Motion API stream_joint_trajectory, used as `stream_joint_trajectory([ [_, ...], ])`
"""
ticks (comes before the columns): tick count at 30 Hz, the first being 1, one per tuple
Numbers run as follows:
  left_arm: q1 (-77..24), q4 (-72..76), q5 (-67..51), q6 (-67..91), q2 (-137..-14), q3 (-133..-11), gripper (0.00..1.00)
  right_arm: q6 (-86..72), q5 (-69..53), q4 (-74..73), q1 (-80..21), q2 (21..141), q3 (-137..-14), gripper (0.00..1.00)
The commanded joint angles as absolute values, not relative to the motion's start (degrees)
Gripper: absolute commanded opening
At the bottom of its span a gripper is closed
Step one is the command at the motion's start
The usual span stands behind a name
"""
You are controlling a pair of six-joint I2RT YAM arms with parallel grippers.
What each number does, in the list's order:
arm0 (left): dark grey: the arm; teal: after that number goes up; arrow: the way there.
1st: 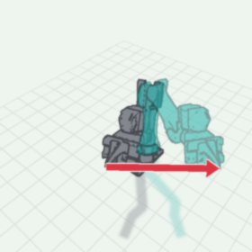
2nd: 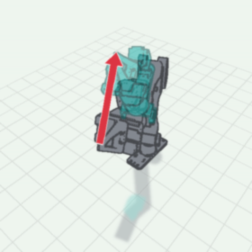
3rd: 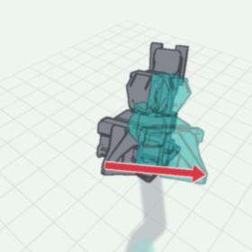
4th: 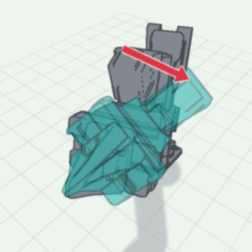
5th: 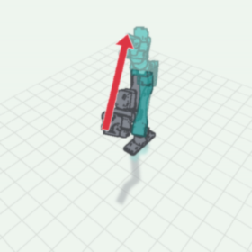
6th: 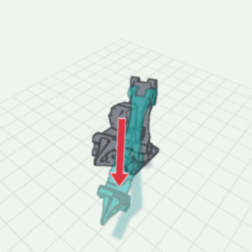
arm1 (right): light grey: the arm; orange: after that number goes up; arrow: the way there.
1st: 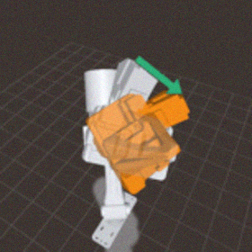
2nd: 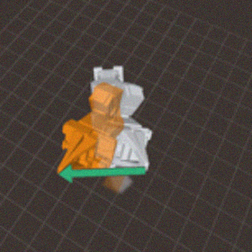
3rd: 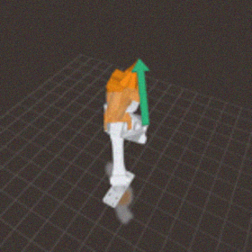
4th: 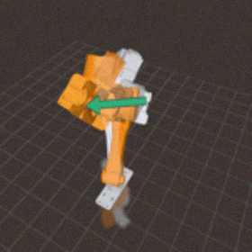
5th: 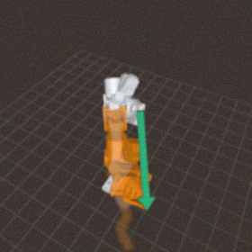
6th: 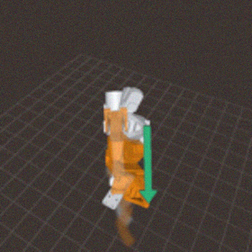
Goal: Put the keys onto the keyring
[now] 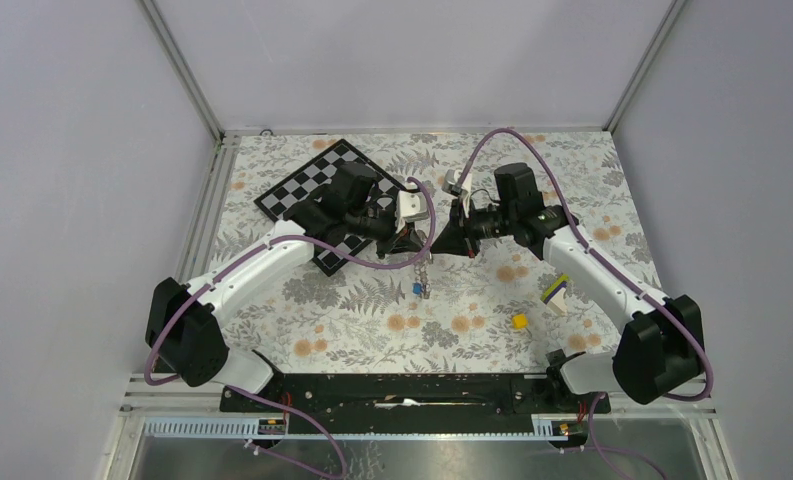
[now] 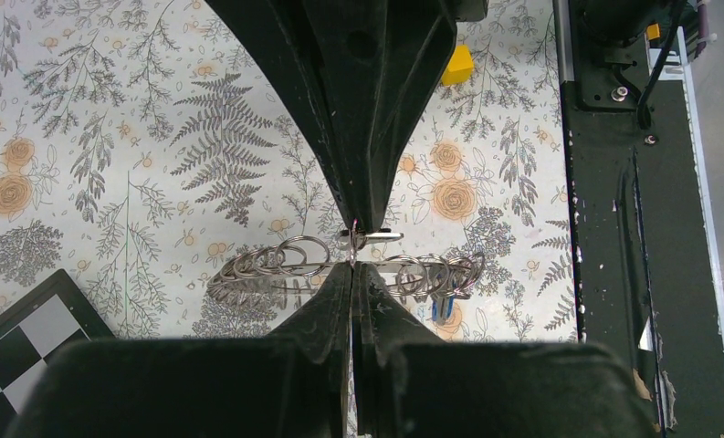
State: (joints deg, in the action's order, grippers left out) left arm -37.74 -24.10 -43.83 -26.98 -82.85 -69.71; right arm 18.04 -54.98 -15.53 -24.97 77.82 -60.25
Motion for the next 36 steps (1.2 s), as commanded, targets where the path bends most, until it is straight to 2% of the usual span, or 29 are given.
stream_joint_trajectory([
  [1,-38.2,-21.0,-46.1,-27.5,-80.3,-70.4,0.00,18.9,-55.7,-15.7,-24.8,78.2,-62.6,0.00],
  [20,-38.5,-21.0,-46.6,-27.9,-80.5,-70.0,0.00,19.6,-55.4,-16.4,-25.3,78.3,-62.6,0.00],
  [36,-37.3,-21.7,-52.5,-29.9,-79.5,-69.6,0.00,20.6,-55.7,-17.4,-25.3,78.7,-62.2,0.00],
])
